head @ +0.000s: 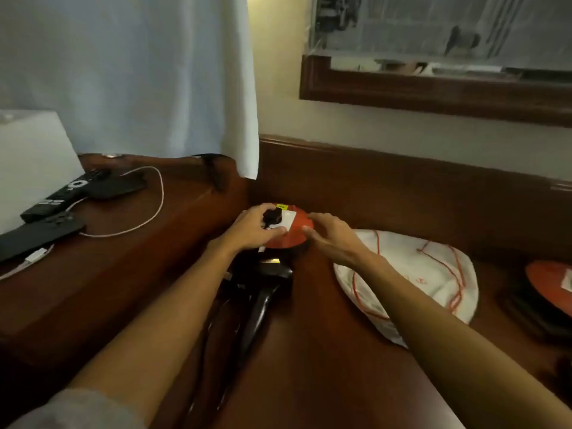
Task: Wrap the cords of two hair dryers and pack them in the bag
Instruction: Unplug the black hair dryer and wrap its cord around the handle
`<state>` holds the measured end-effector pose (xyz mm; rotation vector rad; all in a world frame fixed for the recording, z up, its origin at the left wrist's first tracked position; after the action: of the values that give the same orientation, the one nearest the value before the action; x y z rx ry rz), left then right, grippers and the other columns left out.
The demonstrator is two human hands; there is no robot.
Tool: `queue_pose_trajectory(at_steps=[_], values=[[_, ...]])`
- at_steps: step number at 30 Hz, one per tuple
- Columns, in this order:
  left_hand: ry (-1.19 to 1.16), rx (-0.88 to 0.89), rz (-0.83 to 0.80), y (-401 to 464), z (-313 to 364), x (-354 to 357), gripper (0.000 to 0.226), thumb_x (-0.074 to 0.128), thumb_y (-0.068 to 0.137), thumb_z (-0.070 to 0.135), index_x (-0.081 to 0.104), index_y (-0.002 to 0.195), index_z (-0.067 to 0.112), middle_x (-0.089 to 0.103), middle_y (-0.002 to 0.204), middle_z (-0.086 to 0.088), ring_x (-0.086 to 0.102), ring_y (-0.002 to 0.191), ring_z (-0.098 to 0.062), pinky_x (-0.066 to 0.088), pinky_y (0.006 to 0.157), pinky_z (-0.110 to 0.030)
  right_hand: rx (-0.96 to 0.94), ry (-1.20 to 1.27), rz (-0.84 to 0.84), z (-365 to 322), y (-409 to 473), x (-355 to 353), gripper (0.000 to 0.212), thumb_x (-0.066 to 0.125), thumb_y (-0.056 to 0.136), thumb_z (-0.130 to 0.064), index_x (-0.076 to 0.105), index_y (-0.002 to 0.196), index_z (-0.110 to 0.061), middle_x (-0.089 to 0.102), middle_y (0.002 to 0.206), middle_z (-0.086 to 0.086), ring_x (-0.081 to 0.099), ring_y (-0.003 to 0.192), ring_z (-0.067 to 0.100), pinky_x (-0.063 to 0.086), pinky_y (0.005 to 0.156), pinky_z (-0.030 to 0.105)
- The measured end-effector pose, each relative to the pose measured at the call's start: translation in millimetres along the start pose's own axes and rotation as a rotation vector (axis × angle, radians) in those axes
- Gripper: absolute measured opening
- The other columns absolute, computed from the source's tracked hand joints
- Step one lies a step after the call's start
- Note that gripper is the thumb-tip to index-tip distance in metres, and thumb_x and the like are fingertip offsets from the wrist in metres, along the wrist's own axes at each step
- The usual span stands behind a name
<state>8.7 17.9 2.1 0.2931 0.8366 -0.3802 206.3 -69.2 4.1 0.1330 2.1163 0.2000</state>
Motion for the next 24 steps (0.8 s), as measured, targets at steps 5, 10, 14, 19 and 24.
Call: queue_pose_trajectory(at_steps=[5,10,14,19,24], values=[[0.131,-0.096,-0.120,12.1,-21.0,20.1,0.102,0.070,0.080,0.065,0.014,0.160,0.037,0.001,0.169,-0.003,0.008,0.155,-0.030,0.021,0.122,-0.052,-0.008,-0.146,-0.135,16.3,52.4,30.7,0.063,0.038,0.103,-0.057,0.027,0.158,-0.027,0.025,0.165,0.009,0.028,0.149,0.031,0.027,0.118,0.052],[0.213,-0.116,-0.174,15.1,-19.2,20.5,0.109,0.070,0.076,0.070,0.002,0.158,0.045,-0.008,0.169,-0.001,-0.002,0.156,-0.028,0.018,0.121,-0.058,0.000,-0.061,-0.118,35.5,59.6,60.5,0.059,0.025,0.102,-0.063,0.023,0.157,-0.042,0.014,0.168,0.001,0.017,0.153,0.026,0.023,0.119,0.059],[0.211,-0.124,-0.180,17.8,-18.0,22.8,0.110,0.072,0.076,0.067,0.002,0.158,0.045,-0.008,0.169,-0.002,-0.002,0.156,-0.029,0.019,0.121,-0.060,-0.018,-0.115,-0.072,37.7,68.2,60.7,0.059,0.025,0.101,-0.065,0.029,0.155,-0.041,0.024,0.161,0.002,0.027,0.145,0.026,0.028,0.115,0.055],[0.212,-0.037,-0.096,20.8,-18.7,14.7,0.113,0.079,0.075,0.059,0.010,0.160,0.032,0.010,0.168,-0.005,0.005,0.155,-0.026,0.021,0.120,-0.053,-0.027,-0.175,-0.120,34.0,78.1,47.5,0.062,0.033,0.099,-0.065,0.035,0.153,-0.036,0.033,0.156,0.007,0.031,0.142,0.028,0.022,0.115,0.053],[0.201,-0.050,-0.075,24.6,-24.3,13.1,0.115,0.082,0.069,0.062,0.019,0.158,0.026,0.016,0.166,-0.001,0.011,0.153,-0.029,0.022,0.120,-0.051,-0.083,-0.073,-0.125,-0.4,91.4,39.3,0.072,0.060,0.096,-0.047,0.028,0.158,-0.026,0.041,0.155,0.009,0.035,0.143,0.029,0.027,0.116,0.051]])
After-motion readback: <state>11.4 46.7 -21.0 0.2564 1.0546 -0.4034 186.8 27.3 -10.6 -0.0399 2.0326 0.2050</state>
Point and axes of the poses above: each hand's wrist, its own y-axis towards the middle knuckle, its own x-axis out of the palm, z = x × y, the point moved 2 cm from there along y, towards the middle knuckle
